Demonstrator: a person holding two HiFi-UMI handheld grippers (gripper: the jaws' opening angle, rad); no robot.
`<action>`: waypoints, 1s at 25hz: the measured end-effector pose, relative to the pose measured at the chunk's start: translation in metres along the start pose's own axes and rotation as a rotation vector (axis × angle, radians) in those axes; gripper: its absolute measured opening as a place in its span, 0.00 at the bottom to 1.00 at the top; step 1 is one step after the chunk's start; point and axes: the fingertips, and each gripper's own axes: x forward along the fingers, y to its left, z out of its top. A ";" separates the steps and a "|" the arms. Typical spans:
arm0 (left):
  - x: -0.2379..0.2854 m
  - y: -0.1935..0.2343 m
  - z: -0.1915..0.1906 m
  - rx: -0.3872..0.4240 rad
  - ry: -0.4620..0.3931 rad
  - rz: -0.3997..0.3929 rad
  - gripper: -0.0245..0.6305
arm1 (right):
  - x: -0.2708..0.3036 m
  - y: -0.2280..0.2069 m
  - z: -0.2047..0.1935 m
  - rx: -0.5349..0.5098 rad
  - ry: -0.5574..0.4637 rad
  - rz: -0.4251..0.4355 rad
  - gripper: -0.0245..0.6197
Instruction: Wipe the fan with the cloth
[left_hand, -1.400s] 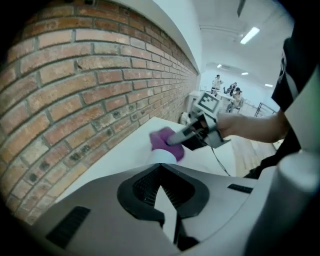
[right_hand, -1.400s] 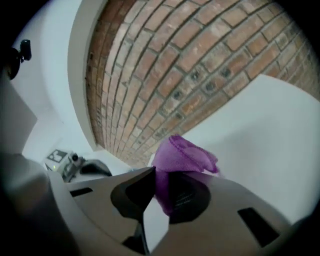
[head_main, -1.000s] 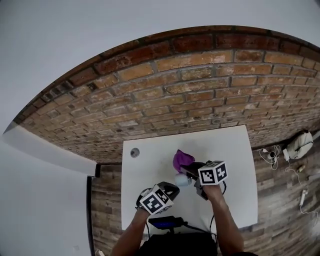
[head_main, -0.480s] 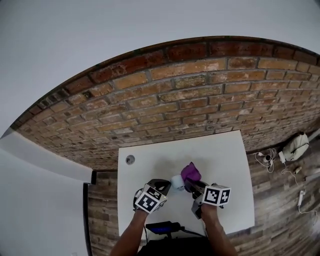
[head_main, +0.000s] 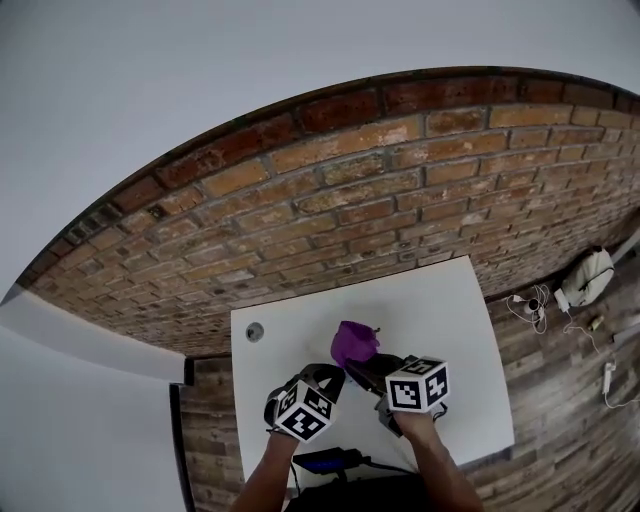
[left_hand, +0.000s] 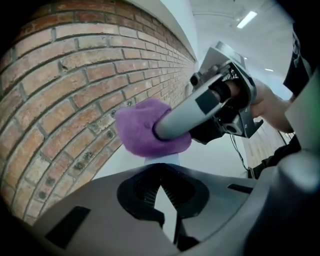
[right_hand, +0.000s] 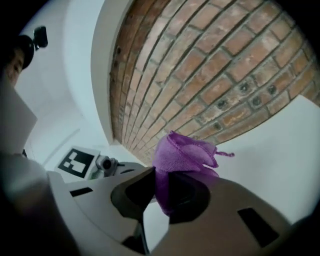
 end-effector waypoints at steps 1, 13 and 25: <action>0.000 -0.001 -0.001 0.008 0.010 -0.001 0.04 | 0.007 -0.001 -0.008 -0.016 0.038 -0.003 0.12; 0.000 -0.003 -0.003 0.043 0.058 0.007 0.04 | -0.013 -0.088 -0.043 0.382 -0.112 -0.050 0.12; 0.000 -0.003 -0.003 0.040 0.064 0.003 0.04 | 0.003 -0.011 -0.019 0.160 -0.056 0.098 0.12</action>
